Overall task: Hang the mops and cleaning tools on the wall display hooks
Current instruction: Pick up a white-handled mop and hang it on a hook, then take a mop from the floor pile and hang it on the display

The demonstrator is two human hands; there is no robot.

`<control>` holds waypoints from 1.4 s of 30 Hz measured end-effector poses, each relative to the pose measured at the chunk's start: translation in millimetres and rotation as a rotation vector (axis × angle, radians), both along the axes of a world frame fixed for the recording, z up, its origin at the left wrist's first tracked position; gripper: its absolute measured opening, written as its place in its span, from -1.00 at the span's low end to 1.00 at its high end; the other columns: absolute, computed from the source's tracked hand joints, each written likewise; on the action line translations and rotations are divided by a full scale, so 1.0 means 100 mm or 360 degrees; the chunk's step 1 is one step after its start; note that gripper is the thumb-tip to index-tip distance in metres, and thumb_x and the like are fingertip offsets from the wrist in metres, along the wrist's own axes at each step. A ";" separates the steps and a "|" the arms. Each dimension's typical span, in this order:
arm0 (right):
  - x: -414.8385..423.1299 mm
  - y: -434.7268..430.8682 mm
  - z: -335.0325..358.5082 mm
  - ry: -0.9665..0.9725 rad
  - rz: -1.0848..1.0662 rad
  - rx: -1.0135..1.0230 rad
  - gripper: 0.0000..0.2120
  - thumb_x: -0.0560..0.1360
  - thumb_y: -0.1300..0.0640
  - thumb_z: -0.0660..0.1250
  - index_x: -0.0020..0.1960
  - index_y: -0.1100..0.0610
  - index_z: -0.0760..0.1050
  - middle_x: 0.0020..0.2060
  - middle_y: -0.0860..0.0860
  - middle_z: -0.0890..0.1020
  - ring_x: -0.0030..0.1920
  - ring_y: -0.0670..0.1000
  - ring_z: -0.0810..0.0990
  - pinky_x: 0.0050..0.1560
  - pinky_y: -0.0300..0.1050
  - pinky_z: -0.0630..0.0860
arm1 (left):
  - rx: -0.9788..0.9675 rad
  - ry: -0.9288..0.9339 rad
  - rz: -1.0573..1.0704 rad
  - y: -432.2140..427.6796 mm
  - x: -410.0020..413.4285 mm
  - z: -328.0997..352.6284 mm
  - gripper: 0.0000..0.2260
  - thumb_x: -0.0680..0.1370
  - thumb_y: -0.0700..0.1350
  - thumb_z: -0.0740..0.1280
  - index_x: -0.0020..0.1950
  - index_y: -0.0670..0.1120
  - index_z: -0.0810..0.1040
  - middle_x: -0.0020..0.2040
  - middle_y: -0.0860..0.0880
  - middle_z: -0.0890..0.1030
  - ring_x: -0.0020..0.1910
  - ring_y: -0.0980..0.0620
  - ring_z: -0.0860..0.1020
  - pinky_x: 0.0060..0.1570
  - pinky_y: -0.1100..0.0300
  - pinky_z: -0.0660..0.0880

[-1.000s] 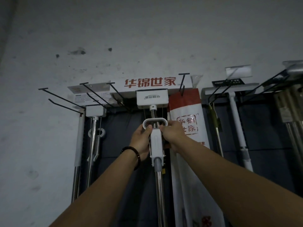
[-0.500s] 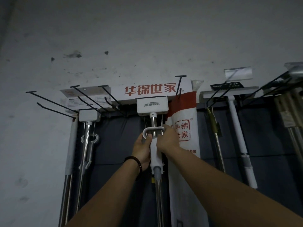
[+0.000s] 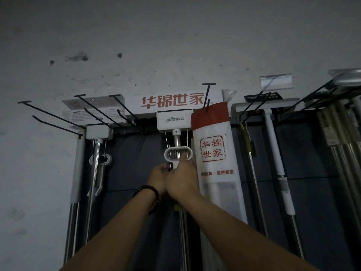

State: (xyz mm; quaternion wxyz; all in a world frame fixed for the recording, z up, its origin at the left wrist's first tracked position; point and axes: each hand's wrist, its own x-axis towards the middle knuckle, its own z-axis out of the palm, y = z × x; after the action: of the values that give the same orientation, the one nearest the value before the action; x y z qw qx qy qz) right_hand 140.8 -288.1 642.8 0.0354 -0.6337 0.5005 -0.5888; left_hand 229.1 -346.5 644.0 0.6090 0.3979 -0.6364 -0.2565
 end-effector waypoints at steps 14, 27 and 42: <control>-0.23 0.62 -2.51 -0.0513 0.0653 0.0524 -0.80 0.66 0.27 0.34 0.06 0.03 0.68 -0.19 -0.21 0.73 -0.14 -0.29 0.67 -0.08 -0.40 0.52 | 0.0308 -0.0149 0.0060 0.89 0.19 -2.34 -0.80 0.63 -0.26 0.31 0.15 0.00 0.58 0.03 -0.09 0.71 -0.02 0.02 0.68 -0.14 0.32 0.59; -0.72 1.39 -5.26 -0.0959 0.0601 0.1815 -0.87 0.69 0.17 0.35 0.06 0.21 0.64 0.00 0.26 0.72 -0.14 0.11 0.75 -0.21 -0.04 0.70 | 0.1162 -0.0147 0.0017 2.00 -0.05 -5.66 -0.87 0.58 0.00 0.39 0.10 0.19 0.60 0.07 -0.01 0.70 0.03 -0.09 0.70 0.03 -0.06 0.66; -2.46 1.68 -7.28 -0.0551 0.0400 0.2594 -0.78 0.67 0.15 0.34 0.16 0.30 0.60 -0.09 0.41 0.61 -0.16 0.21 0.58 -0.15 0.15 0.60 | 0.2224 0.0846 0.0302 3.24 -1.17 -6.97 -0.88 0.66 -0.27 0.30 0.18 -0.23 0.56 0.09 -0.27 0.62 0.06 -0.30 0.61 -0.06 -0.07 0.60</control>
State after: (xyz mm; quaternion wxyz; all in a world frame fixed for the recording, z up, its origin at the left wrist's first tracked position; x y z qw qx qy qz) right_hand -104.8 -119.9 -85.1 0.6233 -0.3615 0.6822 -0.1239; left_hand 111.8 -22.7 -53.4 0.3673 0.6695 -0.1203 -0.6343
